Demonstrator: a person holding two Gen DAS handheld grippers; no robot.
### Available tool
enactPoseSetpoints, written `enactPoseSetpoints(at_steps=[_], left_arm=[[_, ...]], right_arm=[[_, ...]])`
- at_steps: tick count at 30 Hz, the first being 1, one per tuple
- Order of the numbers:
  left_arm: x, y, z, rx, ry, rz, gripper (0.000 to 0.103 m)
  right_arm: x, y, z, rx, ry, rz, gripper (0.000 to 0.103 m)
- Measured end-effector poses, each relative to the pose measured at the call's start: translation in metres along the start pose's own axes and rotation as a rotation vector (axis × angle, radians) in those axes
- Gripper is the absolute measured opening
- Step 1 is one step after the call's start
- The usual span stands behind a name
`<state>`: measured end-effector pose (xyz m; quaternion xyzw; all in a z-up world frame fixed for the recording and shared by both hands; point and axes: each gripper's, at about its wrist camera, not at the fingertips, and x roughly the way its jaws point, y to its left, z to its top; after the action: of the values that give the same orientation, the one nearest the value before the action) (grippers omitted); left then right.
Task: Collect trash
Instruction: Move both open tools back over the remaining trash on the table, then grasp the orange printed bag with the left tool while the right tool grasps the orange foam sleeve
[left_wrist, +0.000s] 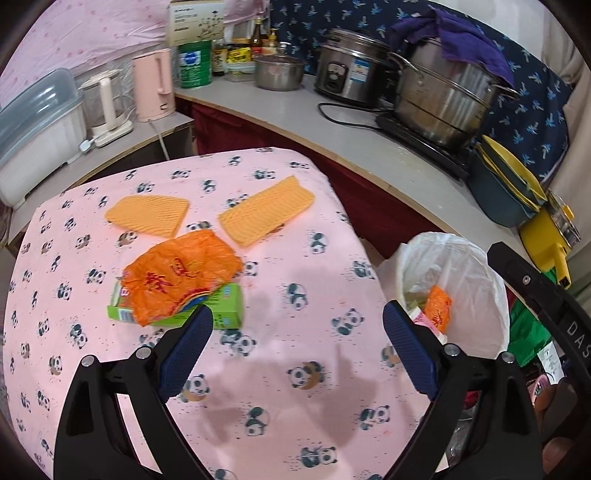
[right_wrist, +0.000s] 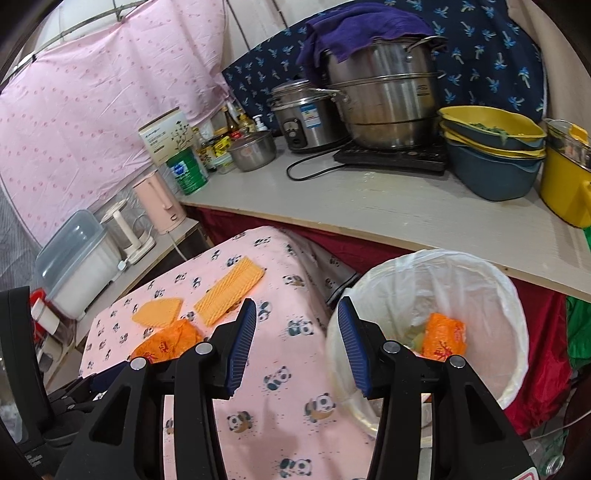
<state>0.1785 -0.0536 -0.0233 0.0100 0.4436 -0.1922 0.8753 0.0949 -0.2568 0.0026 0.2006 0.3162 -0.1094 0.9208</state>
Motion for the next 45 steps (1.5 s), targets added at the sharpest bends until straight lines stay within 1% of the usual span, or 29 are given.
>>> enactPoseSetpoints(at_steps=[12, 18, 24, 30, 32, 34, 38, 39, 40, 42, 44, 45], left_arm=[[0.009, 0.067, -0.001, -0.118, 0.023, 0.058, 0.089], [0.017, 0.095, -0.002, -0.173, 0.039, 0.068, 0.089], [0.027, 0.121, -0.001, -0.204, 0.052, 0.076, 0.089], [0.048, 0.137, 0.005, -0.205, 0.073, 0.068, 0.088], [0.056, 0.14, 0.006, -0.2, 0.086, 0.065, 0.085], [0.065, 0.142, 0.009, -0.191, 0.102, 0.06, 0.077], [0.084, 0.145, 0.012, -0.178, 0.129, 0.045, 0.067], [0.088, 0.145, 0.013, -0.176, 0.136, 0.043, 0.063], [0.092, 0.145, 0.014, -0.174, 0.144, 0.042, 0.056], [0.099, 0.147, 0.016, -0.173, 0.153, 0.037, 0.046], [0.102, 0.148, 0.019, -0.171, 0.144, 0.036, 0.042], [0.103, 0.148, 0.021, -0.173, 0.146, 0.031, 0.039]], right_arm=[[0.033, 0.051, -0.013, -0.066, 0.066, 0.039, 0.046], [0.054, 0.071, -0.02, -0.092, 0.106, 0.048, 0.046], [0.087, 0.089, -0.026, -0.104, 0.161, 0.063, 0.046], [0.134, 0.106, -0.028, -0.102, 0.223, 0.082, 0.046], [0.154, 0.109, -0.028, -0.097, 0.248, 0.087, 0.046], [0.172, 0.112, -0.028, -0.09, 0.27, 0.088, 0.046], [0.206, 0.113, -0.029, -0.074, 0.314, 0.079, 0.046], [0.213, 0.113, -0.029, -0.07, 0.322, 0.076, 0.046], [0.22, 0.113, -0.029, -0.068, 0.329, 0.071, 0.046], [0.232, 0.114, -0.028, -0.067, 0.339, 0.066, 0.046], [0.24, 0.115, -0.027, -0.067, 0.342, 0.065, 0.046], [0.244, 0.117, -0.027, -0.069, 0.344, 0.068, 0.046]])
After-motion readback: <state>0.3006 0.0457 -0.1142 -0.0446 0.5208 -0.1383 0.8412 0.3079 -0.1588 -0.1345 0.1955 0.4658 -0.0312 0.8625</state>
